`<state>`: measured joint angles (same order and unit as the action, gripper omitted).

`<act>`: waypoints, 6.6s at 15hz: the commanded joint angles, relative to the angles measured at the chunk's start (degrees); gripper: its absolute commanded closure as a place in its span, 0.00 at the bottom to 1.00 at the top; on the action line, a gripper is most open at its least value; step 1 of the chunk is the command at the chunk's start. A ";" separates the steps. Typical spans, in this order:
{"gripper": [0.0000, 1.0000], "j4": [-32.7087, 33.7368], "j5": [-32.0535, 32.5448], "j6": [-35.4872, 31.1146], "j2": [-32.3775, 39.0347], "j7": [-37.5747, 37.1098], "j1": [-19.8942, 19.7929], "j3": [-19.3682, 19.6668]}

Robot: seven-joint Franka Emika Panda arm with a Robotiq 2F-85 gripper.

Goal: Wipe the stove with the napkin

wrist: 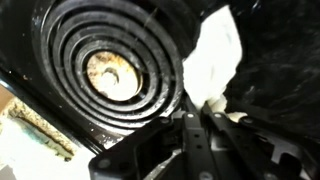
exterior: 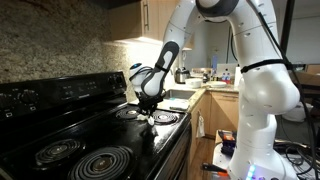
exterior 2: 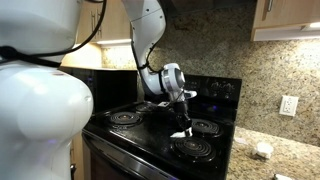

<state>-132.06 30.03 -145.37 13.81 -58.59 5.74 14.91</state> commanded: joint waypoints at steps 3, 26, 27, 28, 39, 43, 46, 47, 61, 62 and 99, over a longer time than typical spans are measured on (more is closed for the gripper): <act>0.93 3.48 -1.24 -9.72 5.81 12.20 -8.51 1.26; 0.92 42.71 -24.02 -8.02 28.92 26.68 -6.92 3.48; 0.92 44.16 -23.81 -8.05 29.95 26.04 -6.43 4.05; 0.92 45.35 -23.63 -8.16 31.01 25.63 -6.15 4.66; 0.92 57.42 -24.50 -2.01 40.98 24.31 -8.78 6.83; 0.92 56.02 -25.44 1.91 39.09 26.14 -8.88 3.22; 0.92 55.41 -25.82 2.74 38.53 26.64 -8.79 1.10; 0.92 54.96 -25.89 2.82 38.08 26.76 -8.69 0.54; 0.92 44.70 -31.95 2.90 30.58 35.20 -6.52 -11.55; 0.92 43.81 -32.63 3.28 30.23 35.56 -6.27 -12.32; 0.05 9.00 -27.14 29.55 -14.46 33.03 -1.61 -15.35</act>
<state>-123.18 2.91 -115.96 -0.67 -25.57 5.31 0.75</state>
